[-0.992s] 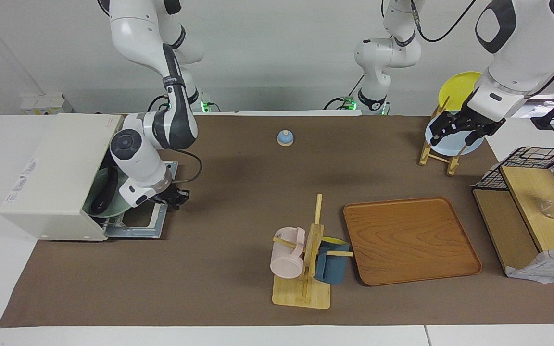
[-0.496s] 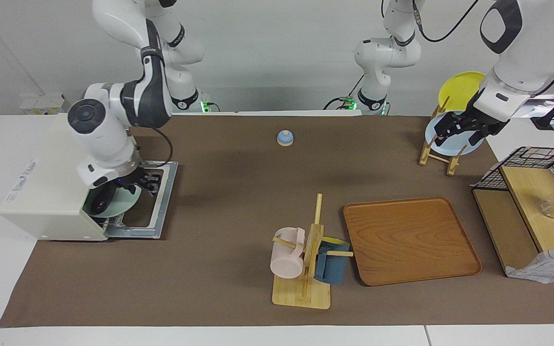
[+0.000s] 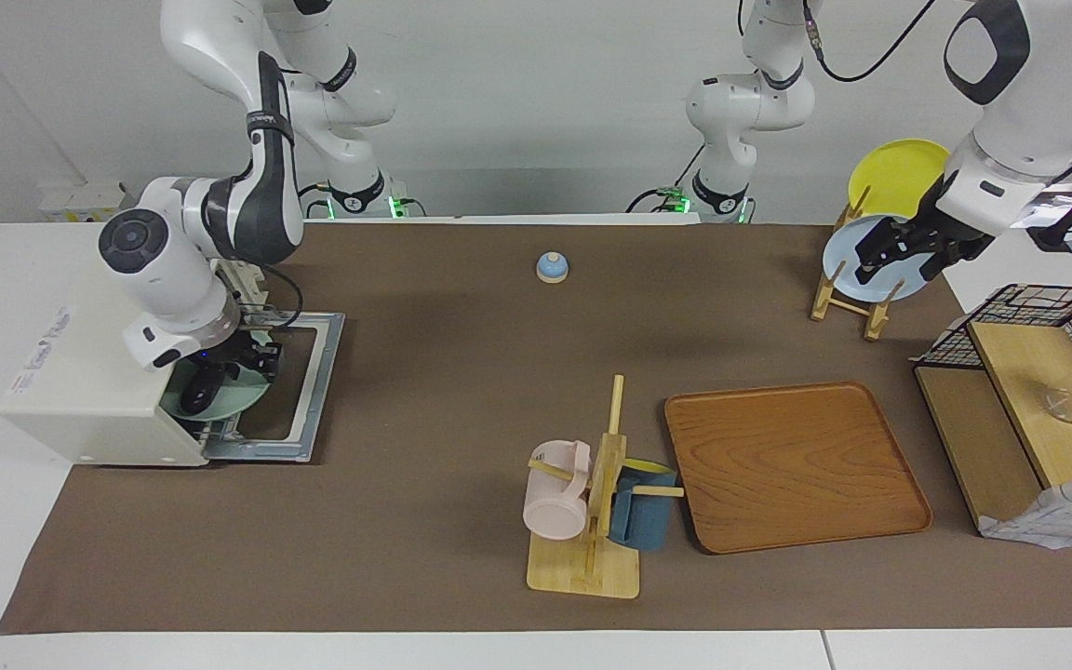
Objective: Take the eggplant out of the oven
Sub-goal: 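Reach into the oven and grasp the dark eggplant with the right gripper, then pull the eggplant out of the oven with the right gripper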
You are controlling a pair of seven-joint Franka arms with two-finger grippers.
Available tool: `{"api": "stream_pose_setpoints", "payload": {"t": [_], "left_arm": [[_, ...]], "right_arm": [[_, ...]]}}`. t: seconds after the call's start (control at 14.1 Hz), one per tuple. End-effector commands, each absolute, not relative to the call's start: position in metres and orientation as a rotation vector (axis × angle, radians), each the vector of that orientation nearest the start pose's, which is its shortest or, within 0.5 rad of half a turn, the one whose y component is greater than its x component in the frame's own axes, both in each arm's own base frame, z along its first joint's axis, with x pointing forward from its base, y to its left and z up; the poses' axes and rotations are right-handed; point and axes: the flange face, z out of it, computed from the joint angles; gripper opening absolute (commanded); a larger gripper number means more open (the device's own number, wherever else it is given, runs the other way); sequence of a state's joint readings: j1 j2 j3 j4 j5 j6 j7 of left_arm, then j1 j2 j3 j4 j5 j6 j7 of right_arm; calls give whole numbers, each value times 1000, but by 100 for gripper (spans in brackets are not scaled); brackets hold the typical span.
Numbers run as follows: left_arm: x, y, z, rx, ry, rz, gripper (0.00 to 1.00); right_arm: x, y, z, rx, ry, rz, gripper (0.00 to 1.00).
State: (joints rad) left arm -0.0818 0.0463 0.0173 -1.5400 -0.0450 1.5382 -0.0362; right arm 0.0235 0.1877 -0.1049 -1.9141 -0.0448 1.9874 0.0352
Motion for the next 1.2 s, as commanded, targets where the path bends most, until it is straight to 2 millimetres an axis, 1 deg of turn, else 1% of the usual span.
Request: {"api": "stream_pose_setpoints", "payload": {"t": [0.0, 0.07, 0.21, 0.28, 0.35, 0.43, 0.5, 0.64, 0.71, 0.78, 0.85, 0.99, 1.13], "left_arm": [[559, -38, 613, -3175, 27, 66, 100], [559, -38, 613, -3175, 25, 66, 100], [559, -38, 613, -3175, 25, 66, 100], [559, -38, 613, -3175, 25, 66, 100], [559, -38, 613, -3175, 27, 66, 100], [559, -38, 613, -3175, 25, 66, 100], [559, -38, 613, -3175, 27, 66, 100], [559, -38, 613, -3175, 27, 66, 100], [559, -38, 613, -3175, 27, 66, 100], [559, -38, 613, -3175, 27, 66, 100], [559, -38, 613, -3175, 27, 66, 100], [559, -38, 613, -3175, 22, 66, 100], [559, -38, 613, -3175, 25, 66, 100]], "right_arm": [[575, -55, 374, -3198, 127, 155, 58], [572, -54, 363, -3198, 123, 136, 58], [569, -53, 355, -3197, 118, 133, 57], [568, -55, 353, -3197, 121, 138, 51], [569, -54, 353, -3197, 94, 143, 29], [570, -52, 354, -3199, 76, 151, 4], [573, -45, 358, -3202, 52, 156, 0], [585, -7, 375, -3218, -33, 226, 0], [592, 13, 391, -3226, -13, 256, 0], [596, 47, 402, -3240, 8, 271, 0], [595, 97, 410, -3261, 45, 258, 0], [586, 186, 423, -3292, 159, 197, 0], [581, 263, 421, -3296, 280, 183, 0]]}}
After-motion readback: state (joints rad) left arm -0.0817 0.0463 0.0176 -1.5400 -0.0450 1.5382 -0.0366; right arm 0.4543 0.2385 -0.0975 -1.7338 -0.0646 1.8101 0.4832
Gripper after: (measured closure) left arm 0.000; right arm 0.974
